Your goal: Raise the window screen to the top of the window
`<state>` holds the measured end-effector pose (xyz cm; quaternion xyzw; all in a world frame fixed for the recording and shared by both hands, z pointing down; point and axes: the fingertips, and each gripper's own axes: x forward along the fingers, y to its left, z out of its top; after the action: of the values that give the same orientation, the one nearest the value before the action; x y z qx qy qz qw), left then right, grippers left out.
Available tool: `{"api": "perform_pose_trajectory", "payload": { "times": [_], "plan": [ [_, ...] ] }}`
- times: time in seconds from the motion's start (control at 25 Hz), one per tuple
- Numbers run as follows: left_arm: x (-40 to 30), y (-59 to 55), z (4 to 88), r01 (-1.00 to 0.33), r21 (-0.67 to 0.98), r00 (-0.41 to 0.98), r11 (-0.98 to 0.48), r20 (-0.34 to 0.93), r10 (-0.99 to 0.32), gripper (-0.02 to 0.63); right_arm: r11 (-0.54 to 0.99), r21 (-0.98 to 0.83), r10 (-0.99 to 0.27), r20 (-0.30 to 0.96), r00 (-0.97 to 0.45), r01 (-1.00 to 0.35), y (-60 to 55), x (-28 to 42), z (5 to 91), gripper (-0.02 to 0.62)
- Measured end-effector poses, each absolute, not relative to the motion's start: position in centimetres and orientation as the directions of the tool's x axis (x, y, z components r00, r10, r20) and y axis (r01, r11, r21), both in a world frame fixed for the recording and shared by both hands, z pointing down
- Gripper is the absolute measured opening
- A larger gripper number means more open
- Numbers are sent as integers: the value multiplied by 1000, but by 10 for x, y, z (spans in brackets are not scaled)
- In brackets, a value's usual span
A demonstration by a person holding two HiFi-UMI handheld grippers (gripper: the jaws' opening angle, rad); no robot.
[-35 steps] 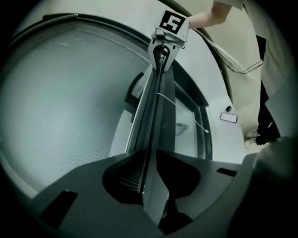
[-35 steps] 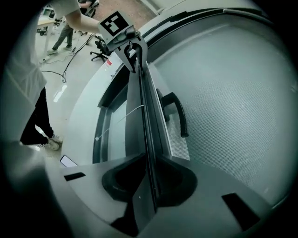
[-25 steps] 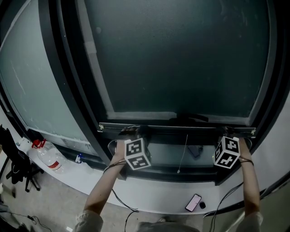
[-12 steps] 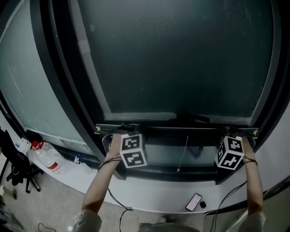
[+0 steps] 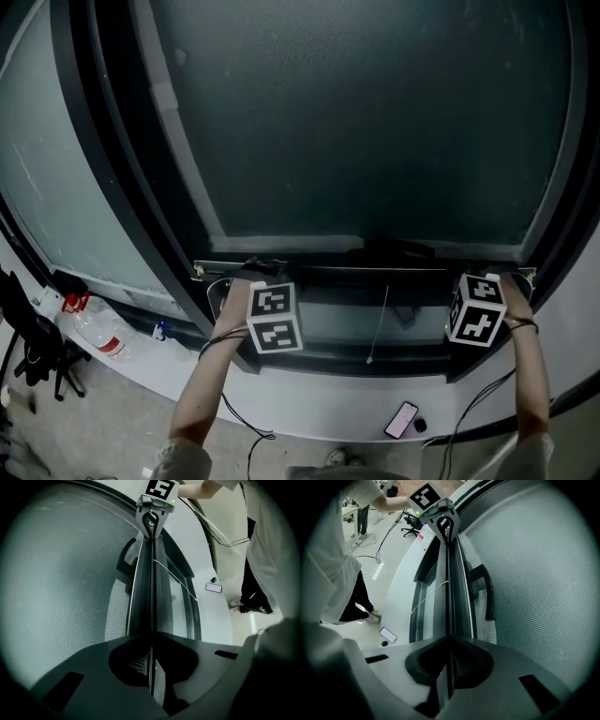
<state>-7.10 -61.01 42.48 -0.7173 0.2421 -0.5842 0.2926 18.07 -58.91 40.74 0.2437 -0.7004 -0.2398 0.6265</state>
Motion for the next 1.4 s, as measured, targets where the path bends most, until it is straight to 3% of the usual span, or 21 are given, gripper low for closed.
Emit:
{"api": "perform_pose_trajectory", "payload": {
  "times": [0.28, 0.68, 1.4],
  "plan": [
    [-71, -609, 427, -29, -605, 176, -796, 781, -600, 21, 842, 539, -539, 837, -98, -27, -588, 179, 407, 16],
    [-72, -605, 429, -70, -488, 211, -870, 846, -491, 18, 903, 410, -429, 873, -234, -127, -585, 181, 408, 3],
    [-73, -614, 355, -118, -678, 242, -725, 689, -684, 18, 753, 654, -657, 739, -147, -78, -592, 178, 336, 6]
  ]
}}
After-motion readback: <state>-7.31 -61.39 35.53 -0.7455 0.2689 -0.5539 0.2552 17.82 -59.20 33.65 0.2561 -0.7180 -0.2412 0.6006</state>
